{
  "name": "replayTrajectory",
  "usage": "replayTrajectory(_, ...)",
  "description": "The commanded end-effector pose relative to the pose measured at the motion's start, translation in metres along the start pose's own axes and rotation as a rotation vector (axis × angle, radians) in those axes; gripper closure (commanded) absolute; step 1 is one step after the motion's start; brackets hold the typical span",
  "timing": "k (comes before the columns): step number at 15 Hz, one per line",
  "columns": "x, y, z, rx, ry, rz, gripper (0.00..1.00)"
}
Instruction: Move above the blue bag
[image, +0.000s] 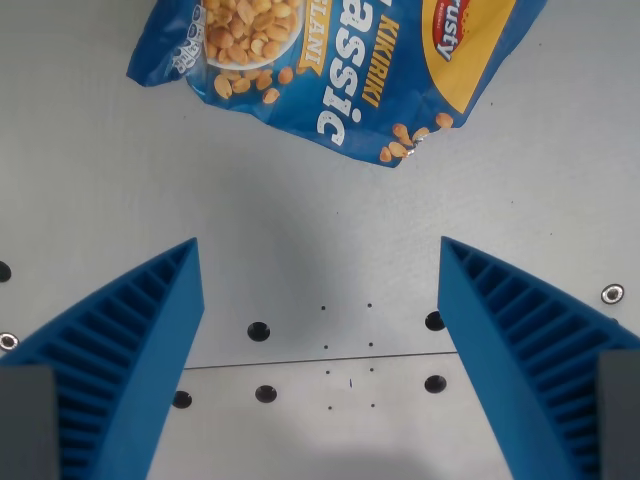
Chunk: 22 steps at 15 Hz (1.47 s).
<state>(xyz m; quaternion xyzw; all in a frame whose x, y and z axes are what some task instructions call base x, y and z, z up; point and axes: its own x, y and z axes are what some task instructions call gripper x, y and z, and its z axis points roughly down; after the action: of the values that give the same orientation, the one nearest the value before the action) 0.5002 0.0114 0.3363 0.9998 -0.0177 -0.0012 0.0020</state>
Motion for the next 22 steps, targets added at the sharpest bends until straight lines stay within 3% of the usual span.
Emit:
replayTrajectory(1, 0.000, 0.000, -0.001, 0.000, 0.003, 0.000, 0.00)
replayTrajectory(11, 0.003, 0.001, 0.003, 0.000, 0.008, -0.005, 0.00)
replayTrajectory(22, 0.021, 0.008, 0.026, -0.002, 0.014, -0.033, 0.00)
